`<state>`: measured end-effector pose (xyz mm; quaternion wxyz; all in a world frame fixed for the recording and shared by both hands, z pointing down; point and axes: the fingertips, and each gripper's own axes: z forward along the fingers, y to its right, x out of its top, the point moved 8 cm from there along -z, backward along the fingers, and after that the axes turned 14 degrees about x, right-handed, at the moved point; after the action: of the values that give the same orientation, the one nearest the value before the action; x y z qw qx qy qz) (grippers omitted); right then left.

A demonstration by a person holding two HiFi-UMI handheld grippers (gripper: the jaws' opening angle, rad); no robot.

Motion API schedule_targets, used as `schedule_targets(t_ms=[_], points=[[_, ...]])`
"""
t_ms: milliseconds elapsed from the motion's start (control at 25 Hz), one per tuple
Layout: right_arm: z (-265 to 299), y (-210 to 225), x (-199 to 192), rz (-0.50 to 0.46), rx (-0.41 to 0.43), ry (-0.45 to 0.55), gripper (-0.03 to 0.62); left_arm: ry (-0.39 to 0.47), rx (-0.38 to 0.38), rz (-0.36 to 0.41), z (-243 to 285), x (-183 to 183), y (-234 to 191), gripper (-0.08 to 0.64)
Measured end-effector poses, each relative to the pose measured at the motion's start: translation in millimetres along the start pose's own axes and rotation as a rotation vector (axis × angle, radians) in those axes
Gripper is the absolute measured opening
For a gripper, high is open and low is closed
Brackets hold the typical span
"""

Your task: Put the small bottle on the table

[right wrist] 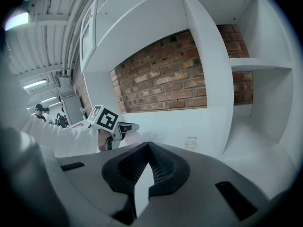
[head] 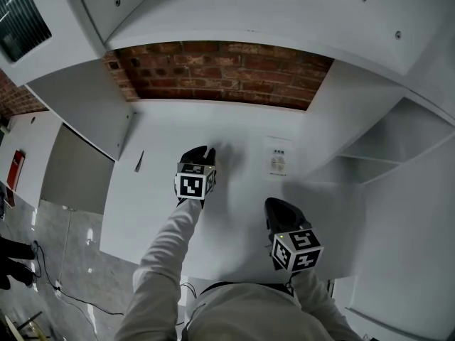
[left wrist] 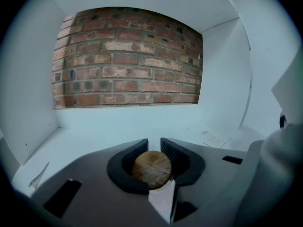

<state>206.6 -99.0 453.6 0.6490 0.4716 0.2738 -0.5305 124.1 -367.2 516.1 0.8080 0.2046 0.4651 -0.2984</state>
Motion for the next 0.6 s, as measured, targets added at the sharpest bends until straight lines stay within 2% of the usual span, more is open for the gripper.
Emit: schedule_targets(t_ms=[200, 320, 400, 600], points=[[1, 3, 0, 0.003, -0.003, -0.003, 0.028, -0.007, 0.007, 0.080, 11, 10, 9, 0.092], [2, 4, 0, 0.008, -0.004, -0.004, 0.028, 0.006, 0.000, 0.099, 30, 0, 15, 0.094], [2, 6, -1, 0.009, -0.005, -0.005, 0.028, -0.016, -0.015, 0.121, 37, -5, 23, 0.094], [5, 10, -2, 0.006, -0.008, -0.013, 0.028, -0.034, -0.009, 0.242, 48, -2, 37, 0.094]])
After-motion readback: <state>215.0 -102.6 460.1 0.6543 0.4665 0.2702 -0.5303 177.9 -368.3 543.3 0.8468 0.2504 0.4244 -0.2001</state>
